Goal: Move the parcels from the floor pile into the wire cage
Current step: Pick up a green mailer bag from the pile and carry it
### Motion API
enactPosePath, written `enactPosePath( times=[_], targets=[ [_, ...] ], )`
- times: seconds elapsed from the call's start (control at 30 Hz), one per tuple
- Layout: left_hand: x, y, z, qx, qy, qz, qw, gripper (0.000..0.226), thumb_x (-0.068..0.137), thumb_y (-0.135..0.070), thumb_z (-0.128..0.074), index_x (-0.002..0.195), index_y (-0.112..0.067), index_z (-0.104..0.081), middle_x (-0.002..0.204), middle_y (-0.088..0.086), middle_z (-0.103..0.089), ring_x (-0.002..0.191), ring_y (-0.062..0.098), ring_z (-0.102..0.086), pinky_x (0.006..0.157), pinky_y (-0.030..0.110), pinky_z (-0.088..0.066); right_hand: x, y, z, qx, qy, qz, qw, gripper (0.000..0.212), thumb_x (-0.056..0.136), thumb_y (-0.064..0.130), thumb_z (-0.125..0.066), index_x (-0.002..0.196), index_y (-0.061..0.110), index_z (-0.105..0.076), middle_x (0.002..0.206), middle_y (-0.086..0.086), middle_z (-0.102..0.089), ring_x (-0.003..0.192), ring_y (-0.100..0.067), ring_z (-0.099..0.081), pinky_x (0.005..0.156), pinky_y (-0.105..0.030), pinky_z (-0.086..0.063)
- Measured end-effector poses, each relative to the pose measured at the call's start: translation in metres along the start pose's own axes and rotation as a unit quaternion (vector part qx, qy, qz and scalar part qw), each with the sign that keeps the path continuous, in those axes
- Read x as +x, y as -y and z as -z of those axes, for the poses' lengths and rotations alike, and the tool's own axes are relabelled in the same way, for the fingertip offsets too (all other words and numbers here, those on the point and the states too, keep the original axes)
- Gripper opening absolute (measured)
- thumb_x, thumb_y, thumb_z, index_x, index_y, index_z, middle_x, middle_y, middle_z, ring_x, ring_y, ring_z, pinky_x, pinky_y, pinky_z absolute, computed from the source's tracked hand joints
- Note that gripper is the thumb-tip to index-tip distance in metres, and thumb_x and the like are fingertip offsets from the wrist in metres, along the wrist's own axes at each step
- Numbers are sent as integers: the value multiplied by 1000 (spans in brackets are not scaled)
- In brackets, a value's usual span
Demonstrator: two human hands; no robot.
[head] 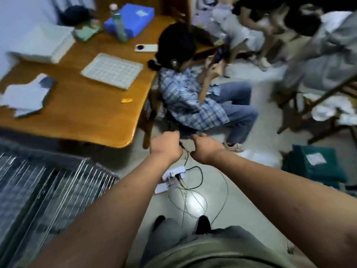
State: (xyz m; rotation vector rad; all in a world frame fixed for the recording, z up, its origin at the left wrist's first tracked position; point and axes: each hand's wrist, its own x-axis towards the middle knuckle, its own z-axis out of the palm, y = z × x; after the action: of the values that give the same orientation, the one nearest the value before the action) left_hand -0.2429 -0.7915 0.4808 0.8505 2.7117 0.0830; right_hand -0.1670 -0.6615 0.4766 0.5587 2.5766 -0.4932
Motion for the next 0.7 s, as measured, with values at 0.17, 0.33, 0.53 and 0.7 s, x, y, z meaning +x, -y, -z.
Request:
enactPosePath(
  times=[0.17, 0.33, 0.53, 0.7],
  targets=[
    [37, -45, 0, 49, 50, -125, 990, 25, 91, -28, -59, 115, -25, -62, 118, 6, -67, 109, 33, -66, 84, 37, -53, -23, -58, 0, 70, -34, -143, 987, 60, 91, 30, -58, 148, 22, -41, 145, -12, -46, 131, -34, -51, 102, -45, -48],
    [52, -97, 1, 110, 73, -258, 957, 24, 89, -25, -55, 111, -25, -62, 116, 5, -67, 107, 31, -65, 77, 34, -49, -65, -92, -9, 153, -68, -264, 950, 63, 88, 29, -57, 148, 24, -40, 144, -11, -49, 128, -34, -54, 103, -44, -49],
    [48, -179, -19, 164, 99, -377, 906, 32, 89, -25, -58, 120, -27, -65, 122, 3, -66, 111, 28, -65, 83, 34, -50, -118, -131, -38, 227, -101, -374, 894, 59, 91, 28, -55, 148, 22, -40, 140, -11, -47, 127, -34, -53, 101, -42, -49],
    [28, -252, -56, 216, 114, -462, 853, 37, 91, -26, -57, 128, -26, -60, 128, 4, -64, 115, 29, -62, 85, 35, -49, -168, -178, -66, 259, -95, -435, 857, 62, 89, 15, -49, 149, 23, -39, 138, -12, -47, 124, -35, -54, 94, -42, -50]
  ],
)
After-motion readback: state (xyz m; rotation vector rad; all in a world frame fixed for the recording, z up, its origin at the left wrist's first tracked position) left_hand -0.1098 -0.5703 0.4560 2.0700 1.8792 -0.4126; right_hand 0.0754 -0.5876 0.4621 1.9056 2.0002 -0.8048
